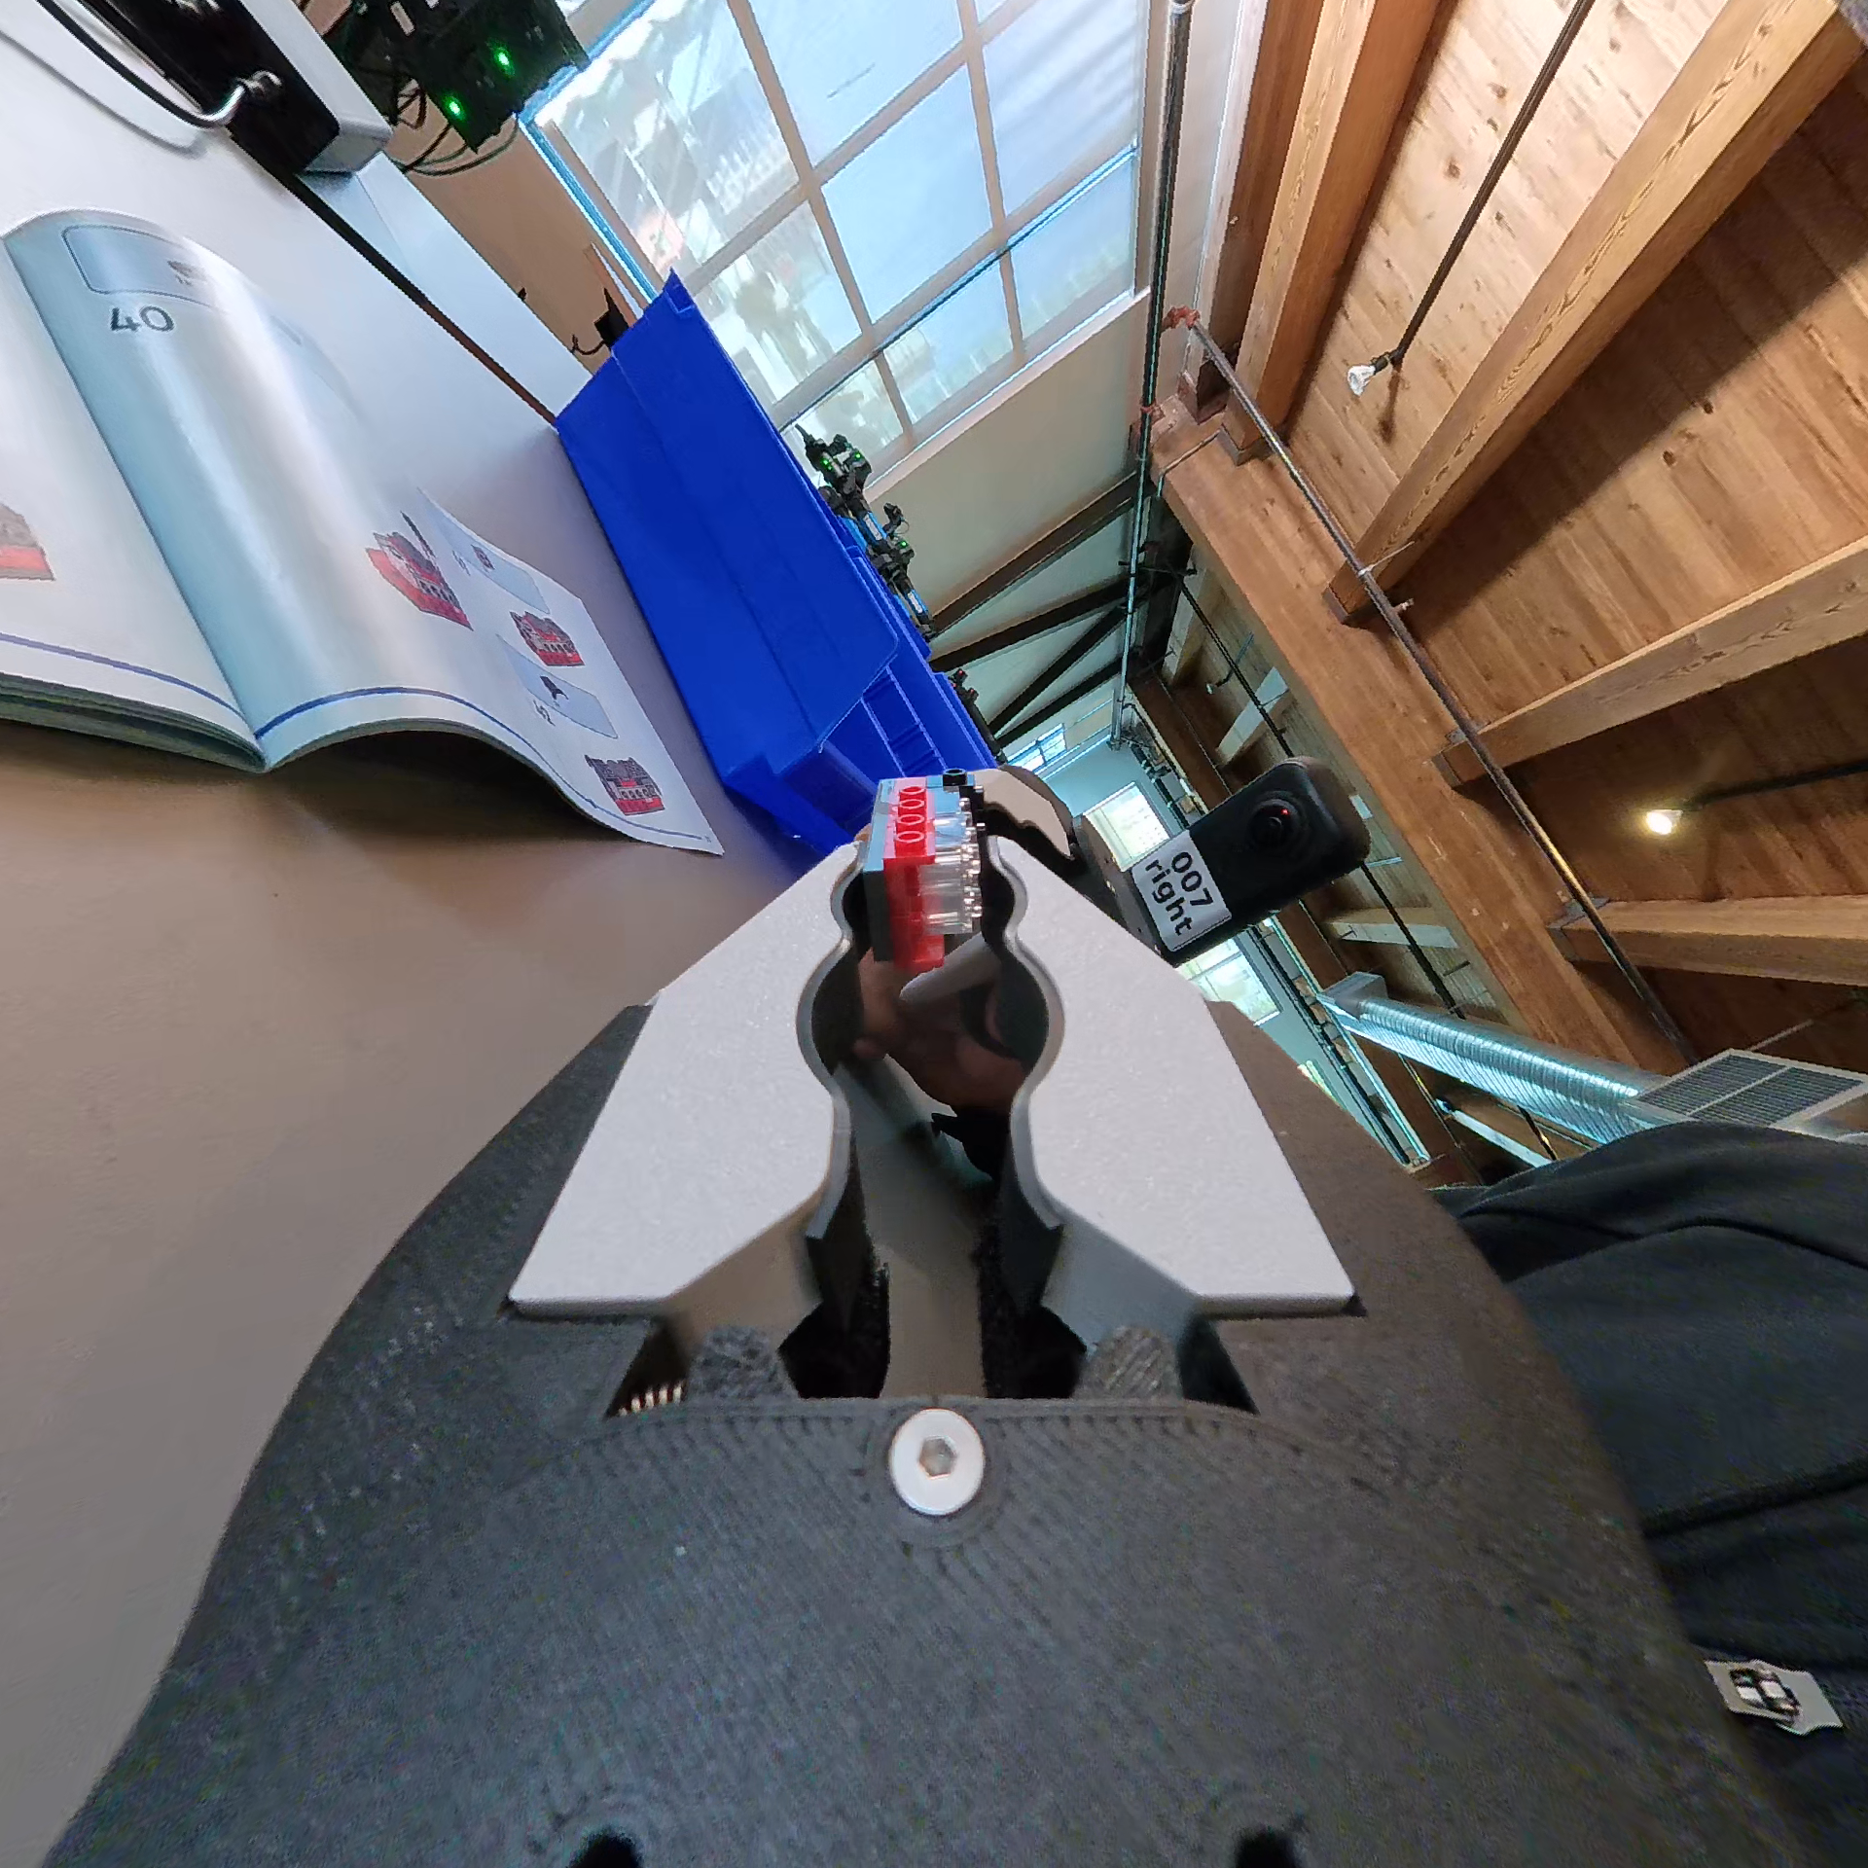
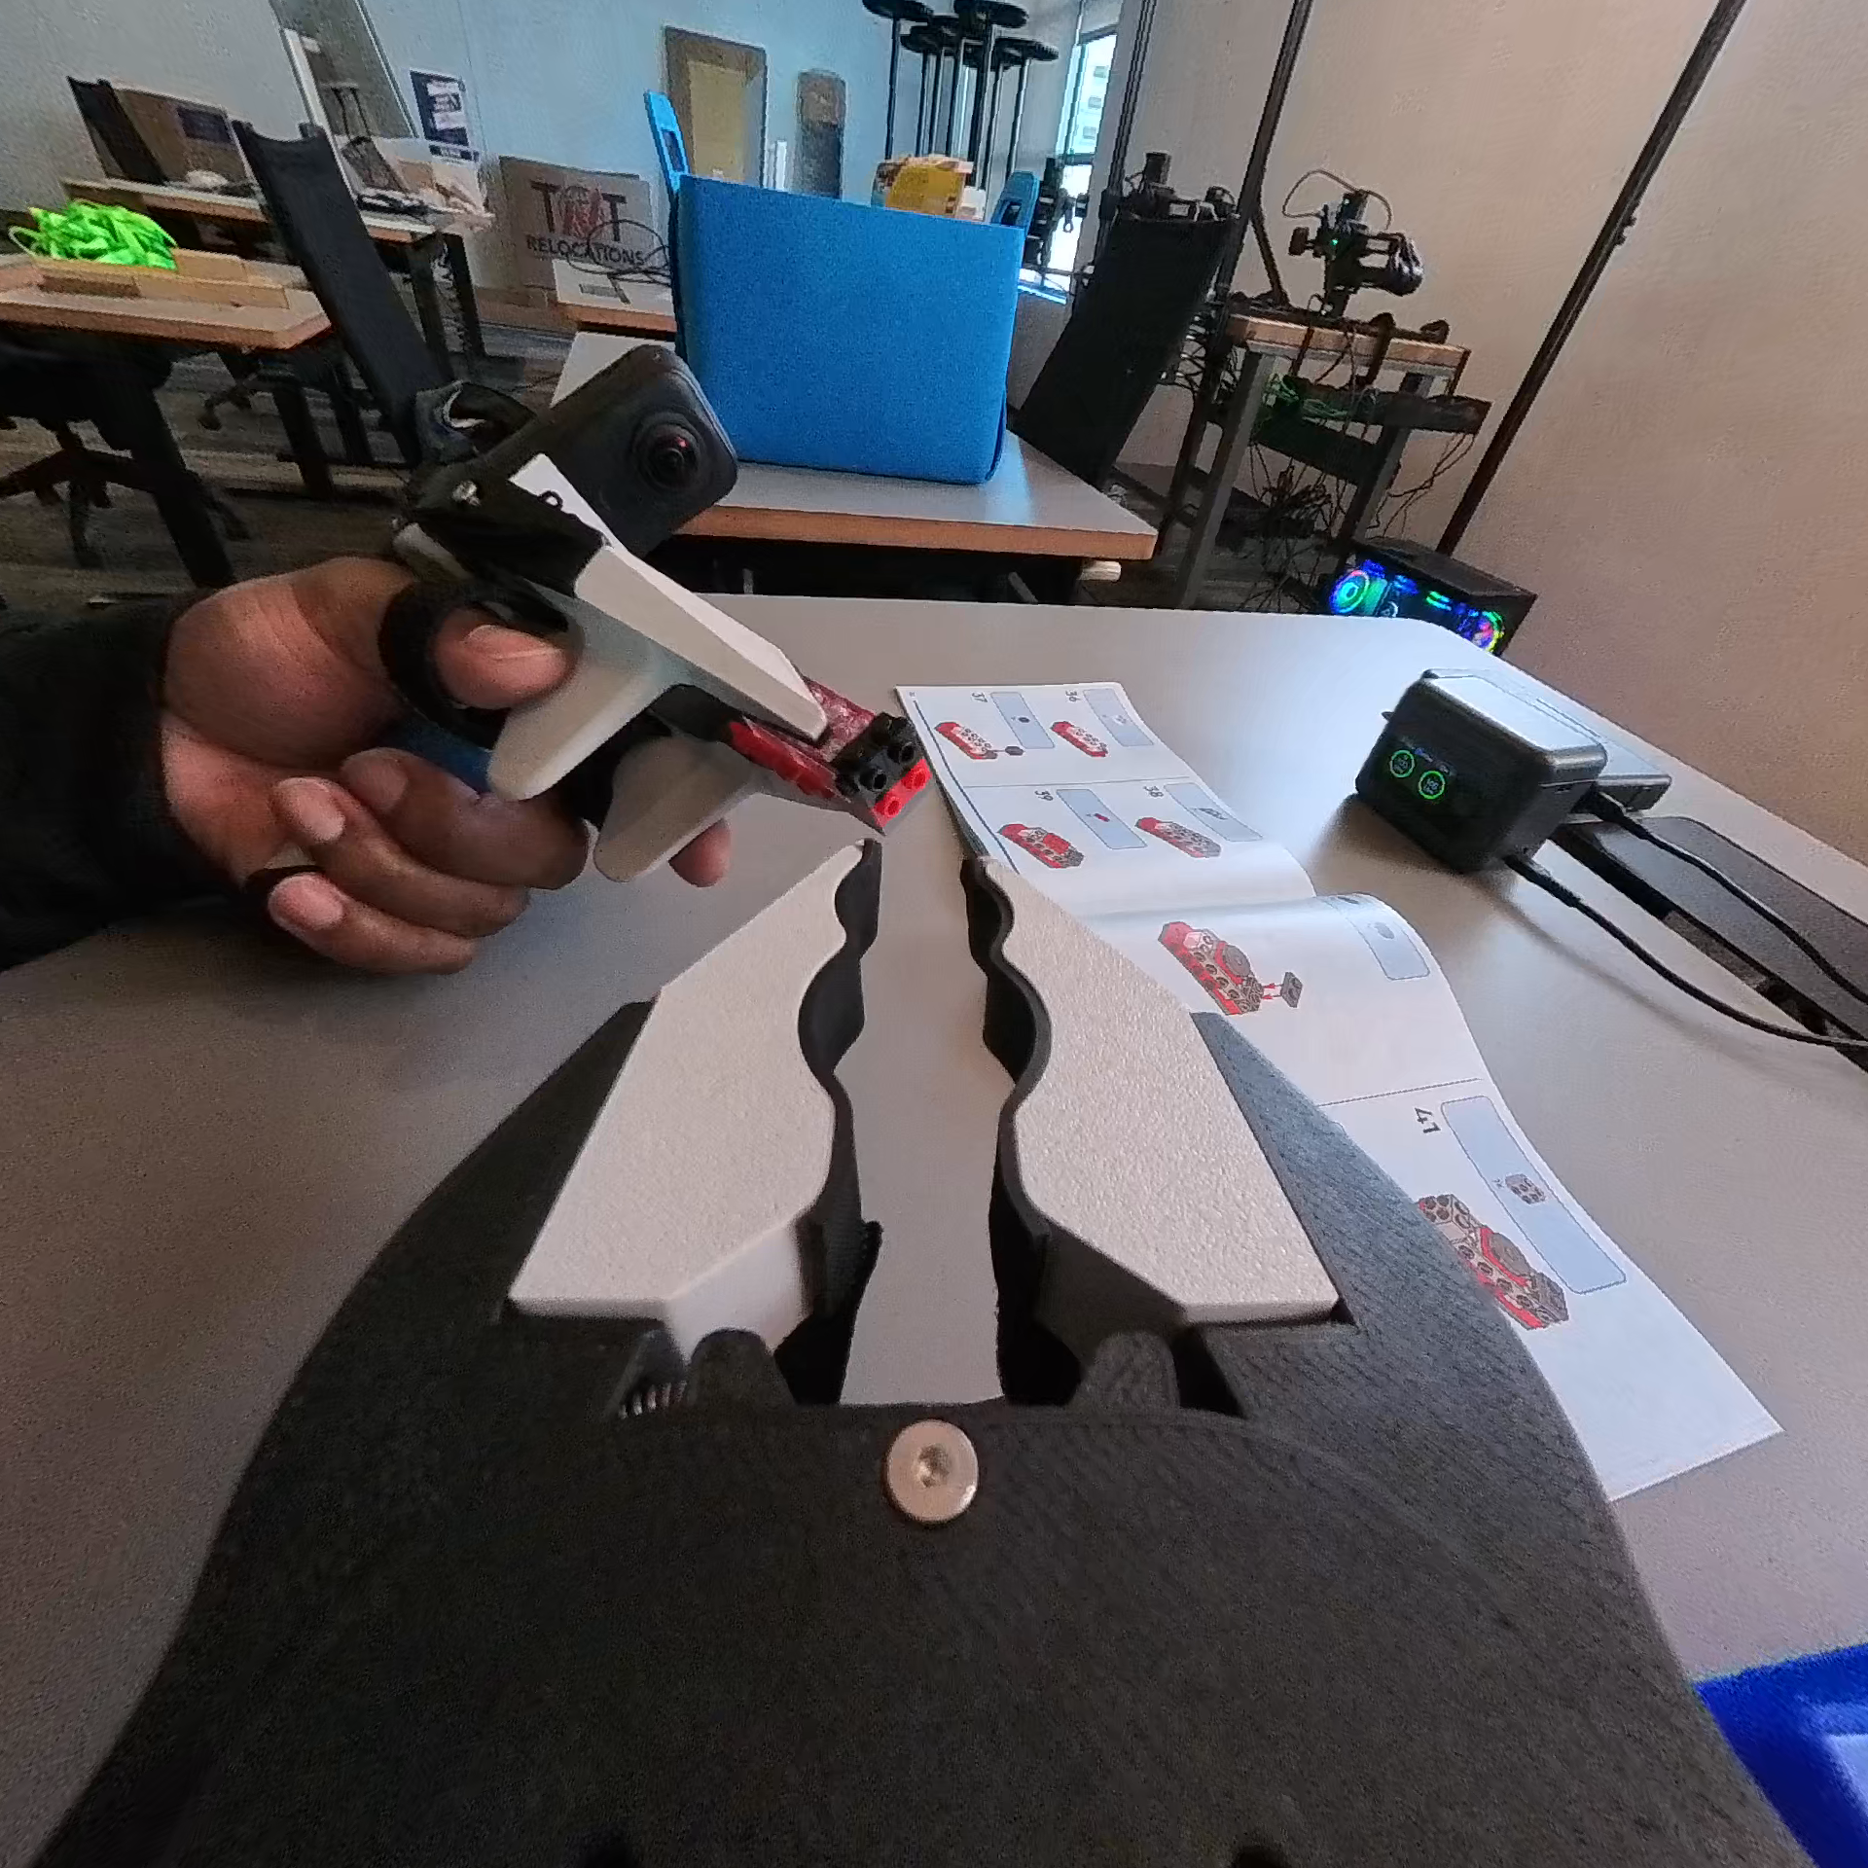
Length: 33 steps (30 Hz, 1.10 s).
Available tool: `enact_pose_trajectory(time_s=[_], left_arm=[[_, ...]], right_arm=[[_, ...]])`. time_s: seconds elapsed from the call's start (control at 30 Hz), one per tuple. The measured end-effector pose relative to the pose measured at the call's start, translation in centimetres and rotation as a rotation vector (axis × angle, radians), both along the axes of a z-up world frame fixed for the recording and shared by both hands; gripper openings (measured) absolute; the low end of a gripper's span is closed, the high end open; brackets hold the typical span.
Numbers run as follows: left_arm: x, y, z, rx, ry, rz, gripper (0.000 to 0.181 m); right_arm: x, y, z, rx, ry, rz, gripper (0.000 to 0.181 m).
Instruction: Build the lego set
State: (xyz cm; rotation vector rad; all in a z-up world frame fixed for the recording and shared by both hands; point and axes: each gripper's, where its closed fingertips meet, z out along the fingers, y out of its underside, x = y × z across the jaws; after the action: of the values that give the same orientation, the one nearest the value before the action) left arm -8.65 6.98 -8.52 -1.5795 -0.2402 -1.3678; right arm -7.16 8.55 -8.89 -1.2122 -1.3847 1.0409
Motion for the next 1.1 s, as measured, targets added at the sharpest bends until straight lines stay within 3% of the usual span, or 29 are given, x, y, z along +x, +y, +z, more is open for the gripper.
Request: enact_pose_trajectory(time_s=[1.1], left_arm=[[-0.22,0.13,-0.02,-0.008,-0.02,0.003,0.02]], right_arm=[[-0.1,0.5,-0.27,-0.054,-0.031,-0.01,0.017]])
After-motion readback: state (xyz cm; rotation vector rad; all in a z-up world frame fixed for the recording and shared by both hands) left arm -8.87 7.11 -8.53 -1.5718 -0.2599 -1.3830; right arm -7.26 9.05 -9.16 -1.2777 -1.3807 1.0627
